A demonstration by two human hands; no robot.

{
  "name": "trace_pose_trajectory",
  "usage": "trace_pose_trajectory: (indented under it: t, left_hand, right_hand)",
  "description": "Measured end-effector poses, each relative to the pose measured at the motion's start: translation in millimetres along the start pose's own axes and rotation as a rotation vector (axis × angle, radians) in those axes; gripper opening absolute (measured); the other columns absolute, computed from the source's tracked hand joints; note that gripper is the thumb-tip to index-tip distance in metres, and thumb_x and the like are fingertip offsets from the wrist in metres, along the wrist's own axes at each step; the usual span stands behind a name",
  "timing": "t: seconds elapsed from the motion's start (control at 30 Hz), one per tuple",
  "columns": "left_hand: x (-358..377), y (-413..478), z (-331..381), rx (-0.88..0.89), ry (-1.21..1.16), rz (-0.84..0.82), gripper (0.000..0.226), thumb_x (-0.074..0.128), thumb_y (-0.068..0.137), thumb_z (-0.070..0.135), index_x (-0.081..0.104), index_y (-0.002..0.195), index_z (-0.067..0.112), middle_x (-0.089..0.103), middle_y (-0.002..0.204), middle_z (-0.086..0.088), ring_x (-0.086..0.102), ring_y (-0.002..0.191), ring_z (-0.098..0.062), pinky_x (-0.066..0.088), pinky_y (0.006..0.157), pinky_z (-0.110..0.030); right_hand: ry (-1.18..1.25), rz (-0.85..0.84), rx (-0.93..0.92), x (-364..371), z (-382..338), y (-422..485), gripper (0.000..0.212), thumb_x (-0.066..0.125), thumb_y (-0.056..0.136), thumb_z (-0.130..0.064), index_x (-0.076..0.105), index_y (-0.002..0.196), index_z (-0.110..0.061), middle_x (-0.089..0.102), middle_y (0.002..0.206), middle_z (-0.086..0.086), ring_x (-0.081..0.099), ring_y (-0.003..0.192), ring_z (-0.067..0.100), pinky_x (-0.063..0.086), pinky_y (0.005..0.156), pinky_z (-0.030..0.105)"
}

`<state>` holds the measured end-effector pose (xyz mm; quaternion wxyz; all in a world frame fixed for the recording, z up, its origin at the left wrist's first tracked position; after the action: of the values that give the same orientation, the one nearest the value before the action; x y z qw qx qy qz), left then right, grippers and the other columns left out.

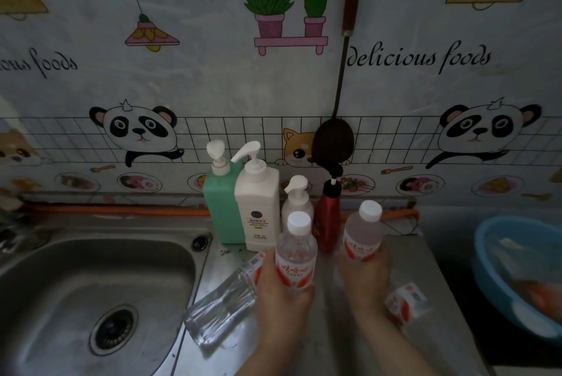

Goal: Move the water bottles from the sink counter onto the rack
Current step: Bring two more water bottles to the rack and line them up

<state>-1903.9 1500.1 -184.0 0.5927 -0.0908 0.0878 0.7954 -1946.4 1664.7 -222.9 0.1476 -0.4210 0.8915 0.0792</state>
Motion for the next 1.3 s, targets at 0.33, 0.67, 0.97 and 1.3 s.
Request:
trace_pose_trajectory:
  t: [0.33,0.67,0.97,1.3]
  left_hand:
    - [-3.6,6.6,19.1,0.046,-0.043,0.015,0.072,0.077,0.061,0.009,0.043,0.096,0.062,0.058,0.101,0.026,0.059,0.097,0.0,0.049,0.082,-0.026]
    - [-58.9,4.7,89.2,0.16,-0.135,0.148,0.064,0.078,0.065,0.013,0.044,0.109,0.045,0.059,0.103,0.02,0.057,0.095,0.002,0.049,0.081,-0.024]
    - [-187.8,-16.2,128.6,0.213,-0.109,0.432,0.061,0.078,0.069,0.018,0.04,0.108,0.045,0.056,0.096,0.018,0.058,0.087,-0.002,0.048,0.068,-0.019]
    - [-367.2,-79.9,104.4,0.198,0.134,0.824,0.075,0.078,0.067,0.015,0.037,0.129,0.023,0.05,0.114,0.006,0.05,0.1,-0.009,0.042,0.076,-0.019]
  right_hand:
    - [-0.038,-0.063,-0.057,-10.3,-12.4,-3.0,0.067,0.082,0.063,-0.014,0.051,0.123,-0.007,0.059,0.119,0.016,0.059,0.109,0.032,0.049,0.089,0.037]
    - [0.074,-0.29,-0.318,-24.7,-109.9,-38.0,0.053,0.079,0.058,-0.036,0.059,0.105,-0.026,0.066,0.102,0.0,0.067,0.094,0.012,0.057,0.076,0.033]
    - [0.11,-0.515,-0.603,25.0,-206.2,-122.0,0.058,0.083,0.06,-0.026,0.055,0.11,-0.019,0.064,0.102,-0.003,0.064,0.091,0.011,0.053,0.074,0.027]
    - [0.22,-0.867,-0.682,112.6,-263.4,-289.9,0.053,0.084,0.062,-0.018,0.051,0.104,-0.021,0.062,0.097,0.001,0.065,0.083,0.017,0.045,0.059,0.014]
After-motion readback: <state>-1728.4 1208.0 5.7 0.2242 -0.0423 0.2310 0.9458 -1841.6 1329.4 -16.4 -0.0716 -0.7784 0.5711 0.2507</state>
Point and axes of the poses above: each hand's wrist, its own y-axis towards the middle knuckle, its own x-axis out of the palm, z = x × y, the point moved 4 cm from there along y, towards the middle knuckle
